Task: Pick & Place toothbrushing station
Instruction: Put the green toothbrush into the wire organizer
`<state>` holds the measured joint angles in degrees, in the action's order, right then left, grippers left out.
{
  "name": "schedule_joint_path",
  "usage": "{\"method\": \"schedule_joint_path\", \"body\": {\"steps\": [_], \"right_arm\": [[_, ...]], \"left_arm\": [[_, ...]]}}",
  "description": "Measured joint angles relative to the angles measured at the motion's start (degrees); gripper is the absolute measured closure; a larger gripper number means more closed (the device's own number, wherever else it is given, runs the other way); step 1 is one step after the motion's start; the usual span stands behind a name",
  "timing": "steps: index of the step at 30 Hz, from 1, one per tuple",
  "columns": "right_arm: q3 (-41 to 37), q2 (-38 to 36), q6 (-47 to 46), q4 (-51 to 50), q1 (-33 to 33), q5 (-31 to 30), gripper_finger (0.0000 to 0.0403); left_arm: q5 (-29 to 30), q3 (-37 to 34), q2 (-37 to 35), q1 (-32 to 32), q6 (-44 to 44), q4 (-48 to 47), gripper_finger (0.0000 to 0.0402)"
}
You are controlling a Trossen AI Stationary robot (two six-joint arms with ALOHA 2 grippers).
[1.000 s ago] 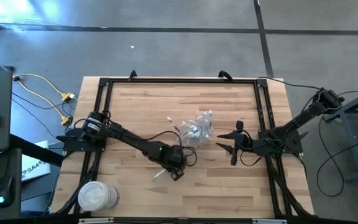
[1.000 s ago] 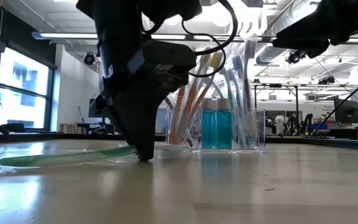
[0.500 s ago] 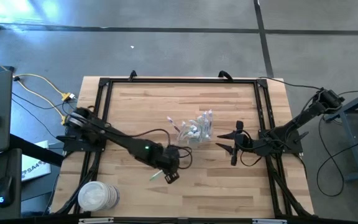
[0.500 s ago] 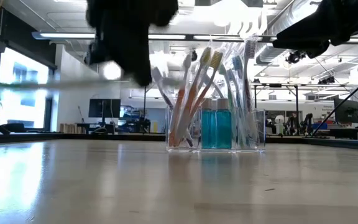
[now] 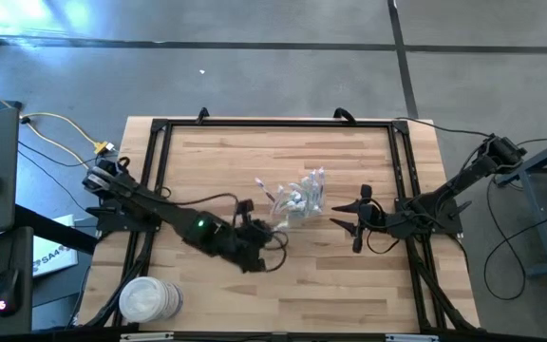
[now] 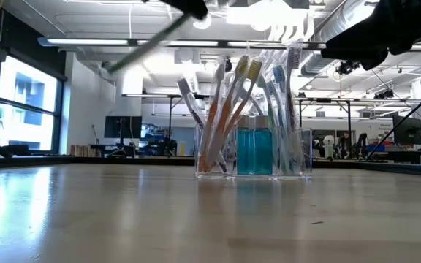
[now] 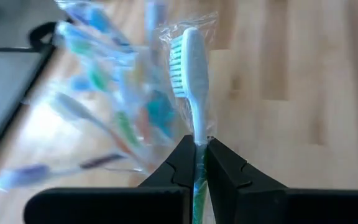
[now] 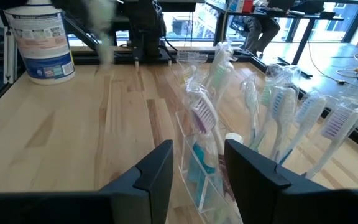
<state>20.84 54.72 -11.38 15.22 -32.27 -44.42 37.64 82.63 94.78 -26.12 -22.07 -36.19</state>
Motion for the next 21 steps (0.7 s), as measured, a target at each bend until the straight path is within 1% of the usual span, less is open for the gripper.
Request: {"method": "schedule_joint_path", "body": {"steps": [2,5,8,11,14,17,19,21], "right_arm": [[0.0,0.0,0.0,0.0,0.0,0.0,0.0265],[0.0,0.0,0.0,0.0,0.0,0.0,0.0265],[0.0,0.0,0.0,-0.1,0.0,0.0,0.0265],[0.0,0.0,-0.1,-1.1,0.0,0.0,0.0265],[0.0,0.0,-1.0,-2.9,0.0,-0.1,0.0265],[0.0,0.0,-1.0,-2.9,0.0,-0.1,0.0265],[0.0,0.0,-1.1,-2.5,0.0,-0.1,0.0265],[0.0,0.0,-1.1,-2.4,0.0,-0.1,0.0265]], "left_arm": [[0.2,0.0,0.0,2.7,3.5,0.0,0.0387],[-0.4,0.0,-0.3,8.4,8.0,0.0,0.0387],[-4.4,0.0,-2.0,14.2,11.8,0.2,0.0387],[-8.1,0.0,-4.0,18.2,13.0,2.9,0.0387],[-14.3,0.0,-5.4,19.1,16.1,7.5,0.0387],[-17.4,0.1,-6.2,18.0,19.3,12.8,0.0387],[-20.3,-1.9,-6.4,17.7,21.6,19.6,0.0387],[-26.5,-5.0,-6.4,18.2,22.3,27.0,0.0387]]}}
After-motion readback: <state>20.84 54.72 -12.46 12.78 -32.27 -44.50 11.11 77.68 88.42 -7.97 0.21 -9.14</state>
